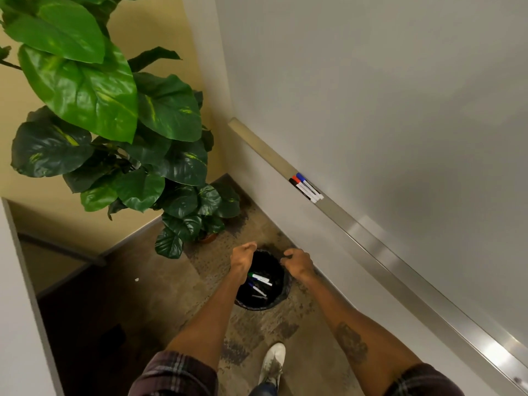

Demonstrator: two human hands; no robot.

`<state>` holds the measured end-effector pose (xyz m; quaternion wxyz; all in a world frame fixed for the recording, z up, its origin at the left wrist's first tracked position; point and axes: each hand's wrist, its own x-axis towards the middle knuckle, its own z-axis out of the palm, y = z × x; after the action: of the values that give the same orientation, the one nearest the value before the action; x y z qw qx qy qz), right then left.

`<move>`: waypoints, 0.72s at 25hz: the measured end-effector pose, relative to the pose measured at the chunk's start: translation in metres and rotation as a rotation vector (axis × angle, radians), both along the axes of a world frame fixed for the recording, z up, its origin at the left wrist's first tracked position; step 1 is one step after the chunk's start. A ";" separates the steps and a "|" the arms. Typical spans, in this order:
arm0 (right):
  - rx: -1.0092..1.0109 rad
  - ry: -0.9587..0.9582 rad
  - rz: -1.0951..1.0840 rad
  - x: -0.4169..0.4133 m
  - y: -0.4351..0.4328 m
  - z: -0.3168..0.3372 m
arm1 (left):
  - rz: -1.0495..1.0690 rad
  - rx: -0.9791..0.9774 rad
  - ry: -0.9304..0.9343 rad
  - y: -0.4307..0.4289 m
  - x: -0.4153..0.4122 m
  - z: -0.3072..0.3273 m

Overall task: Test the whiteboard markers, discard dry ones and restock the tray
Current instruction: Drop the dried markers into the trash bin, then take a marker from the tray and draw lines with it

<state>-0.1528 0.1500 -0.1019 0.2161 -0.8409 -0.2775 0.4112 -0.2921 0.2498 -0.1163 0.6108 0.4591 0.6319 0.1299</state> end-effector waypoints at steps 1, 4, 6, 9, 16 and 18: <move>0.000 -0.013 -0.008 0.004 -0.005 0.002 | -0.012 0.009 -0.009 -0.003 0.007 0.003; 0.028 -0.015 -0.047 0.017 -0.023 0.007 | -0.066 0.034 -0.065 -0.017 0.033 0.013; 0.073 0.001 -0.094 0.027 -0.040 0.014 | -0.129 0.048 -0.091 -0.031 0.053 0.022; 0.131 0.010 -0.146 0.044 -0.068 0.029 | -0.208 0.056 -0.134 -0.060 0.081 0.035; 0.236 -0.038 -0.306 0.089 -0.166 0.059 | -0.419 0.059 -0.204 -0.149 0.148 0.062; 0.265 -0.057 -0.370 0.104 -0.200 0.068 | -0.478 0.067 -0.202 -0.178 0.167 0.065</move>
<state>-0.0493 -0.0497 -0.0344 0.3886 -0.8531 -0.1761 0.3004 -0.1253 0.0722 -0.0512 0.6686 0.6002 0.4365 0.0479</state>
